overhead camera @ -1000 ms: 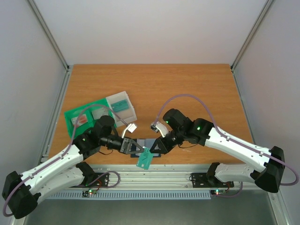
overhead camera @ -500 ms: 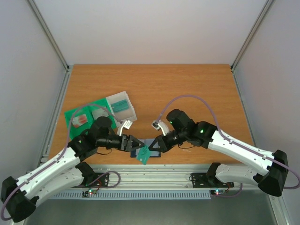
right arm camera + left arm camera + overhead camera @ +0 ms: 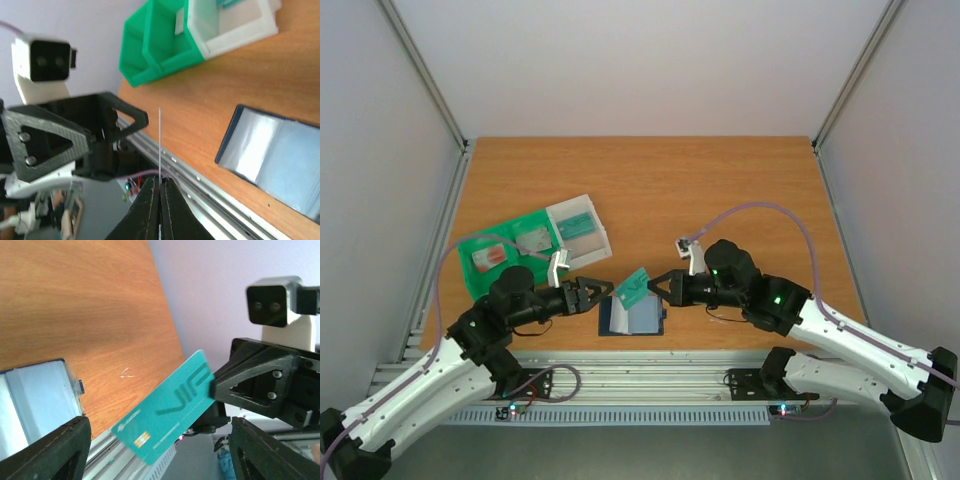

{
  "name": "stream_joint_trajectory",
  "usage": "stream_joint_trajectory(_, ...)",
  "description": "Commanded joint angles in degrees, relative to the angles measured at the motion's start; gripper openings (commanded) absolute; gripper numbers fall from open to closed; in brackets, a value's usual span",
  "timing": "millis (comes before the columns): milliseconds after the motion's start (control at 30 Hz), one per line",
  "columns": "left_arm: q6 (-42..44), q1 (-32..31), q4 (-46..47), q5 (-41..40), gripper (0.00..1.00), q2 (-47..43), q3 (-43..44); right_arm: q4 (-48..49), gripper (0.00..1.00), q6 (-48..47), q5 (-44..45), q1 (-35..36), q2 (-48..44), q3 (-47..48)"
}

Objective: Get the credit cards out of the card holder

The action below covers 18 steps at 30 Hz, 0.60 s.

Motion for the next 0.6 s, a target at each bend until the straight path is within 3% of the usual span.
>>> stream_joint_trajectory(0, -4.1, -0.29, 7.47, -1.94, 0.74, -0.21, -0.86, 9.85, 0.01, 8.49, 7.81, -0.34, -3.56, -2.71)
stream_joint_trajectory(300, -12.68, -0.31, 26.0, 1.13, 0.49, 4.06, -4.38, 14.82, 0.01, 12.83, 9.35, -0.34, -4.77, -2.89)
stream_joint_trajectory(467, -13.01, -0.33, 28.43, 2.91, 0.39, 7.28, -3.16, 16.76, 0.01, 13.81, 10.0, -0.36, -5.75, -4.3)
stream_joint_trajectory(567, -13.39, -0.29, 29.99, 2.99, 0.25, 8.49, -3.21, 16.66, 0.01, 13.94, 10.11, -0.36, -6.14, -4.53)
